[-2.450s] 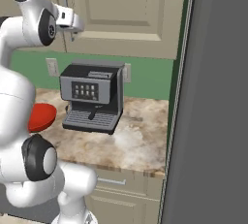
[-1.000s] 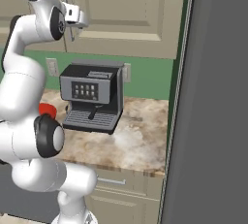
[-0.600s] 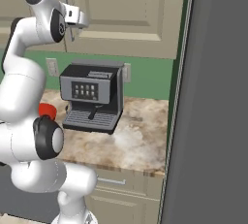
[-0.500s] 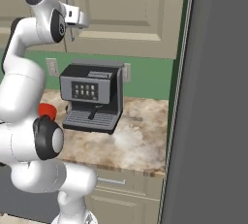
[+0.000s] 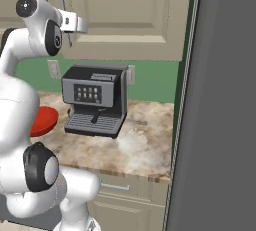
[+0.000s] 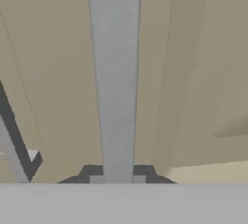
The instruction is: Open the cabinet and setup a tea strainer by placing it in the bowl upright.
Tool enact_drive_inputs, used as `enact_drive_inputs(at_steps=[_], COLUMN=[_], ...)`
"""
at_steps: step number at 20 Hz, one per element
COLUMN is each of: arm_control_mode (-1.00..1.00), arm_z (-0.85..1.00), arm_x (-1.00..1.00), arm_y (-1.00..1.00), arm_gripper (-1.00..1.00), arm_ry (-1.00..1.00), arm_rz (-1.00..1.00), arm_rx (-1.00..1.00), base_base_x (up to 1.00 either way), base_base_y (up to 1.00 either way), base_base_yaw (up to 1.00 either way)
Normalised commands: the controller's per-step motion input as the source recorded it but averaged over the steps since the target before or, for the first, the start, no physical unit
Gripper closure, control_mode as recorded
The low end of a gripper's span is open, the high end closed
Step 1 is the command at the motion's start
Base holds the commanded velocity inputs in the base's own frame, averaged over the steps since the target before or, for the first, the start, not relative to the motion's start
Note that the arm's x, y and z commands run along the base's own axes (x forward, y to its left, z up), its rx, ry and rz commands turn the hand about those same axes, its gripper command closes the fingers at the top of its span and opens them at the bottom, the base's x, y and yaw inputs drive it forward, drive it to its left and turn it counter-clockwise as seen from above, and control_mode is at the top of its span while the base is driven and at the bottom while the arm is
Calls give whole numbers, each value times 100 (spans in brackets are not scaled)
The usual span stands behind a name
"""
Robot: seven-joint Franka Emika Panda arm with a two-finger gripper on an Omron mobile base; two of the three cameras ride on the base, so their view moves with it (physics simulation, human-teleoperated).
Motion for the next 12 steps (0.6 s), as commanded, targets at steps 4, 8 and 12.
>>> enact_drive_inputs(at_steps=[4, 8, 12], arm_control_mode=[-100, -100, -100], arm_z=[3, 3, 2], arm_x=[-100, -100, -100], arm_y=[-43, -49, -38], arm_gripper=[100, 100, 100], arm_ry=[-9, -8, -1], arm_rz=[2, 0, 0], arm_rx=[1, 4, 7], base_base_x=[0, 0, 0], base_base_y=[0, 0, 0], base_base_yaw=[0, 0, 0])
